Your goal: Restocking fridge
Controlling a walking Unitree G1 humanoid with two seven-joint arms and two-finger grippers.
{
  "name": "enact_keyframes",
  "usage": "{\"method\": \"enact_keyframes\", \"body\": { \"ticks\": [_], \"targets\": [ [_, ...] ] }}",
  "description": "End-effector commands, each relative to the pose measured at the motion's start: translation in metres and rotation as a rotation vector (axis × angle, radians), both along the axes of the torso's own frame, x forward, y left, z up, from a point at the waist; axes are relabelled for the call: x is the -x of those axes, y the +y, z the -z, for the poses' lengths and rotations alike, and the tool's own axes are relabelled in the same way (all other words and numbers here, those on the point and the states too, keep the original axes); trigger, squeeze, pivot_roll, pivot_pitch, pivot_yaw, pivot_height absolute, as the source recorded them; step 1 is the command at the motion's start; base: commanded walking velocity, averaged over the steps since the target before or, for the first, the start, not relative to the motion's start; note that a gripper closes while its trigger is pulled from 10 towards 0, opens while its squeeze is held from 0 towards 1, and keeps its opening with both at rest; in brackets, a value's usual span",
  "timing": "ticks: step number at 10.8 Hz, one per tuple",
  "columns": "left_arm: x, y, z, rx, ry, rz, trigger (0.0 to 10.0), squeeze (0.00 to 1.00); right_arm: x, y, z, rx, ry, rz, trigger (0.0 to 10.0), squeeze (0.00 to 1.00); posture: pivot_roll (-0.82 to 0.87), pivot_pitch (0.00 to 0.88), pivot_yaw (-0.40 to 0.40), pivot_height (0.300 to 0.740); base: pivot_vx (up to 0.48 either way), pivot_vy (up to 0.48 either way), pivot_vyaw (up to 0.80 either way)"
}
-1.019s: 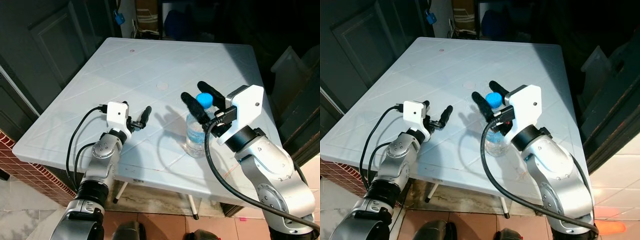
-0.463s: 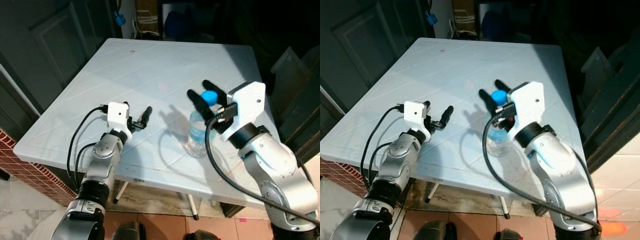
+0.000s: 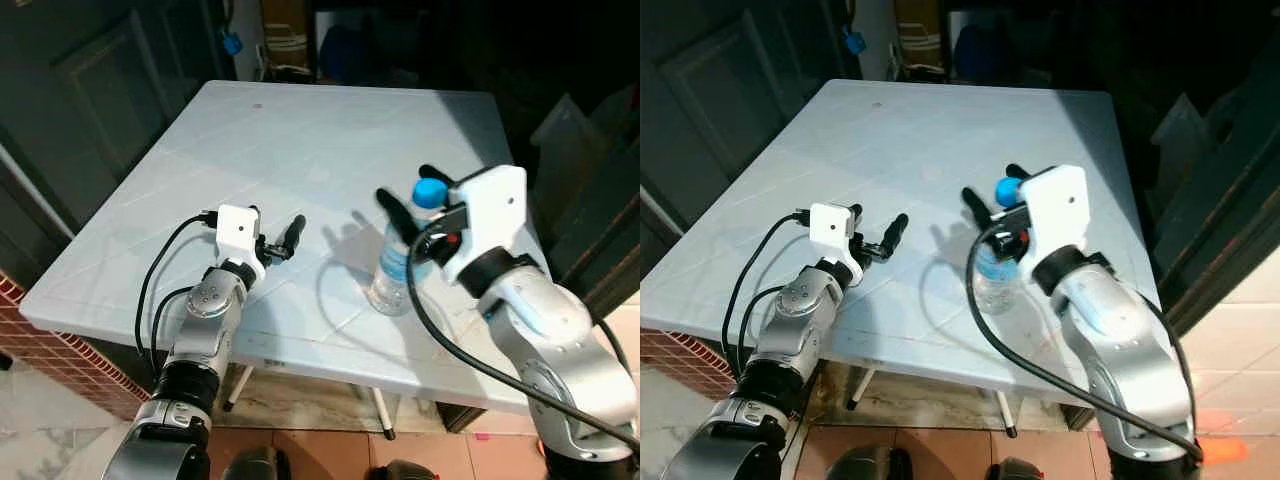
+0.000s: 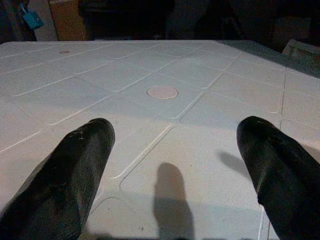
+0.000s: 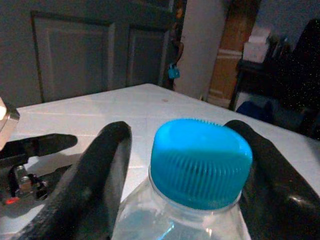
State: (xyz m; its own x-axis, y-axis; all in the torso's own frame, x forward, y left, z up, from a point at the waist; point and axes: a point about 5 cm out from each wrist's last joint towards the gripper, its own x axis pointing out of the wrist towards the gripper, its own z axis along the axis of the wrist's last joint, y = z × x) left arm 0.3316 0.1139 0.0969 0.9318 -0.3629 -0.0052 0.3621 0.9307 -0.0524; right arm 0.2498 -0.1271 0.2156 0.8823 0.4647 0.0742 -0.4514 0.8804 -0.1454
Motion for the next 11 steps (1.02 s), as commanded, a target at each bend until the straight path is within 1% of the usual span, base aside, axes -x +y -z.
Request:
{"method": "enact_keyframes", "body": {
  "ticks": [1,2,3,4,5,6,7,8,9,10,11],
  "targets": [
    [0.0,0.0,0.0,-0.003,0.007,0.009,10.0,0.0,-0.001,0.004,0.005,-0.002,0.051,-0.013,10.0,1.0,-0.1,0.0,0.076,0.74,0.0,0.0,0.0],
    [0.0,-0.001,0.001,-0.003,0.009,0.012,10.0,0.0,-0.001,0.005,0.003,-0.016,0.057,-0.013,10.0,1.0,-0.1,0.0,0.075,0.74,0.0,0.0,0.0],
    [0.001,-0.002,0.001,-0.002,0.014,0.017,10.0,0.0,-0.004,0.006,0.0,-0.051,0.065,-0.012,4.0,0.07,-0.09,0.0,0.073,0.74,0.0,0.0,0.0],
    [0.001,-0.002,0.002,-0.003,0.016,0.018,10.0,0.0,-0.005,0.006,-0.003,-0.062,0.065,-0.015,0.0,0.0,-0.09,0.0,0.072,0.74,0.0,0.0,0.0],
    [0.001,-0.001,0.002,-0.004,0.017,0.017,10.0,0.0,-0.006,0.008,-0.006,-0.058,0.054,-0.025,0.0,0.0,-0.09,0.0,0.071,0.74,0.0,0.0,0.0],
    [0.001,-0.001,0.002,-0.006,0.017,0.018,10.0,0.0,-0.007,0.009,-0.01,-0.06,0.042,-0.036,0.9,0.0,-0.09,0.0,0.071,0.74,0.0,0.0,0.0],
    [0.001,-0.001,0.002,-0.006,0.015,0.019,10.0,0.0,-0.008,0.01,-0.013,-0.056,0.036,-0.045,3.1,0.0,-0.09,0.0,0.071,0.74,0.0,0.0,0.0],
    [0.0,-0.001,0.001,-0.005,0.014,0.022,10.0,0.0,-0.007,0.012,-0.016,-0.057,0.03,-0.061,3.2,0.0,-0.09,0.0,0.069,0.74,0.0,0.0,0.0],
    [0.0,-0.002,0.001,-0.004,0.014,0.023,10.0,0.0,-0.006,0.013,-0.019,-0.06,0.018,-0.072,0.4,0.0,-0.1,0.0,0.068,0.74,0.0,0.0,0.0],
    [0.0,-0.002,0.001,-0.004,0.014,0.024,10.0,0.0,-0.005,0.013,-0.02,-0.06,0.012,-0.08,0.0,0.0,-0.1,0.0,0.067,0.74,0.0,0.0,0.0],
    [0.0,-0.003,0.001,-0.003,0.013,0.023,10.0,0.0,-0.005,0.013,-0.02,-0.052,0.008,-0.083,0.0,0.0,-0.1,0.0,0.065,0.74,0.0,0.0,0.0]
  ]
}}
